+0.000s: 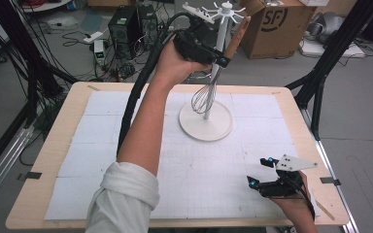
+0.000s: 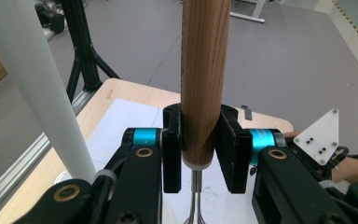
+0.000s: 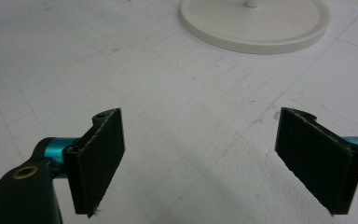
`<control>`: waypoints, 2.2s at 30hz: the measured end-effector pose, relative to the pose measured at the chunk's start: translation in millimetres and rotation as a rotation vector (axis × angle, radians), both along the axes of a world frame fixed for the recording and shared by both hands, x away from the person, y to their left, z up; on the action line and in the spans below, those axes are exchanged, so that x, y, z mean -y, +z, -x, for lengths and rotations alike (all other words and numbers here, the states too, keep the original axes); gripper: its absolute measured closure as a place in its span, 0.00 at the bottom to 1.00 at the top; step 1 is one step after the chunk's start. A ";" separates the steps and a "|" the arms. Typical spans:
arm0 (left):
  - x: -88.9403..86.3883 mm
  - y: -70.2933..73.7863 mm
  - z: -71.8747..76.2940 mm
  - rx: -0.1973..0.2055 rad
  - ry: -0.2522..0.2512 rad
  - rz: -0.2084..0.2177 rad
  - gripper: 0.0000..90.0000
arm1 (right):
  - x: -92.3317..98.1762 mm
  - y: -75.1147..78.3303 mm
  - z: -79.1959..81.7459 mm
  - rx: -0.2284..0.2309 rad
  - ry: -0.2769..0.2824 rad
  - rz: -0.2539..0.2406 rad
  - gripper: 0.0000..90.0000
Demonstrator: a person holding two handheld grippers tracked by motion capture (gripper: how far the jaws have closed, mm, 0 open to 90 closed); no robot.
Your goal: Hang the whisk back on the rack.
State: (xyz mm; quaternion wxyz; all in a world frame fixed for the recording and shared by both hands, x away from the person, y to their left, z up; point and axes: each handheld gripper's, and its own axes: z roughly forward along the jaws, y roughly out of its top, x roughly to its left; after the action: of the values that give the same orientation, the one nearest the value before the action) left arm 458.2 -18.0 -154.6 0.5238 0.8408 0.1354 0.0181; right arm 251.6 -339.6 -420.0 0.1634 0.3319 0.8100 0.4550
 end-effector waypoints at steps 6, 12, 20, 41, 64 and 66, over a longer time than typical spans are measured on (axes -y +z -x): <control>-0.4 -2.4 -5.3 -0.004 0.014 -0.009 0.81 | 2.3 0.6 0.3 0.005 -0.005 -0.006 0.17; -5.2 -3.5 -8.3 -0.014 0.023 -0.021 0.81 | 3.1 0.5 0.6 0.003 -0.006 -0.005 0.17; -12.4 -17.2 -12.4 -0.060 0.034 0.005 0.81 | 2.8 0.5 0.7 0.004 -0.007 -0.005 0.17; -26.0 -27.1 -4.2 -0.048 0.085 -0.056 0.52 | -2.1 -0.4 0.5 0.001 0.006 0.009 0.17; -59.4 -57.2 36.5 0.031 0.000 -0.101 0.35 | -6.5 -3.6 -6.0 -0.009 0.018 -0.005 0.17; -63.0 -61.8 35.5 0.025 0.006 -0.100 0.34 | -6.4 -6.5 -8.4 -0.019 0.018 -0.001 0.17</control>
State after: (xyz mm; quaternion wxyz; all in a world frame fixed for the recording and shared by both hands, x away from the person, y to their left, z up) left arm 422.7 45.1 -216.4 0.4827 0.8652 0.1304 0.0370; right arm 260.0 -333.2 -426.4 0.1513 0.3290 0.8142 0.4538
